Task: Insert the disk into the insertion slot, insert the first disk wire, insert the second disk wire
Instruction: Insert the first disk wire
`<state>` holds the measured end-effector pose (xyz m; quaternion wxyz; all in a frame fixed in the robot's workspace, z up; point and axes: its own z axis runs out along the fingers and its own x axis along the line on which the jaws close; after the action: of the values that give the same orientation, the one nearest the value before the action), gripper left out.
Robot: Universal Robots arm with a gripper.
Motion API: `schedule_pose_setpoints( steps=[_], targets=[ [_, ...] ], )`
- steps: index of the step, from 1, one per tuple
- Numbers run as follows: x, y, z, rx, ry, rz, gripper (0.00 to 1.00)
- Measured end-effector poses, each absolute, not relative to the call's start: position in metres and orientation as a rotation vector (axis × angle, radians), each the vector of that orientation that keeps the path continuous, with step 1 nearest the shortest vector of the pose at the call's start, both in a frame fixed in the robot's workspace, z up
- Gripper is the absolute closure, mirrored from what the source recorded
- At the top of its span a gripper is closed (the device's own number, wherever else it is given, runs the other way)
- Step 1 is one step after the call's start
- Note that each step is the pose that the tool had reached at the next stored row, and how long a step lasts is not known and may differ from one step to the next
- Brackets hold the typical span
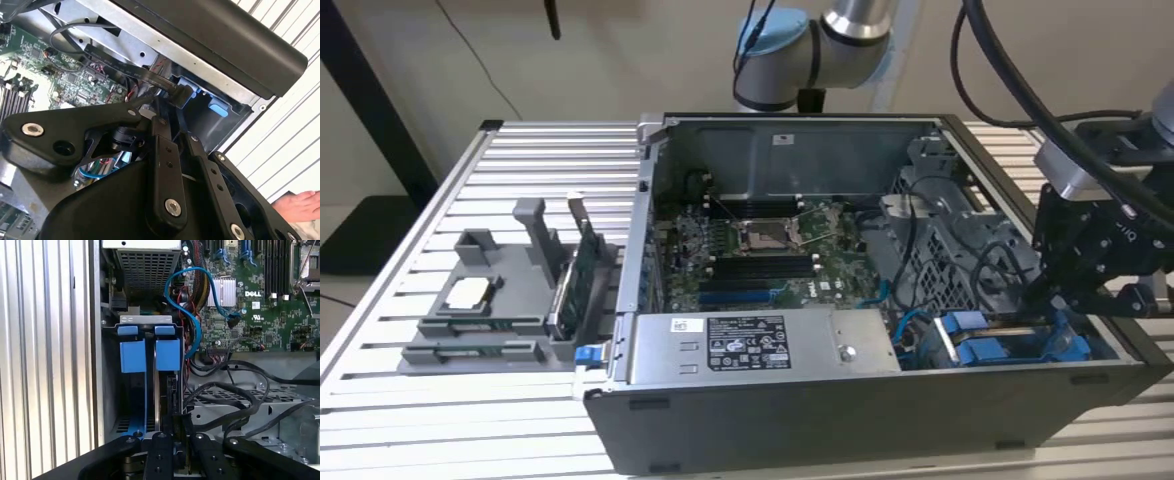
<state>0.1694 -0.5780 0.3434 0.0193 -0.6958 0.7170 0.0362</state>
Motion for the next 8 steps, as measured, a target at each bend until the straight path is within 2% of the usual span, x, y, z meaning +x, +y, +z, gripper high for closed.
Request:
schedule_pose_setpoints(
  steps=[8],
  targets=[
    [0.1690, -0.5769, 0.3414, -2.160, 2.227, 0.109, 0.81]
  ],
)
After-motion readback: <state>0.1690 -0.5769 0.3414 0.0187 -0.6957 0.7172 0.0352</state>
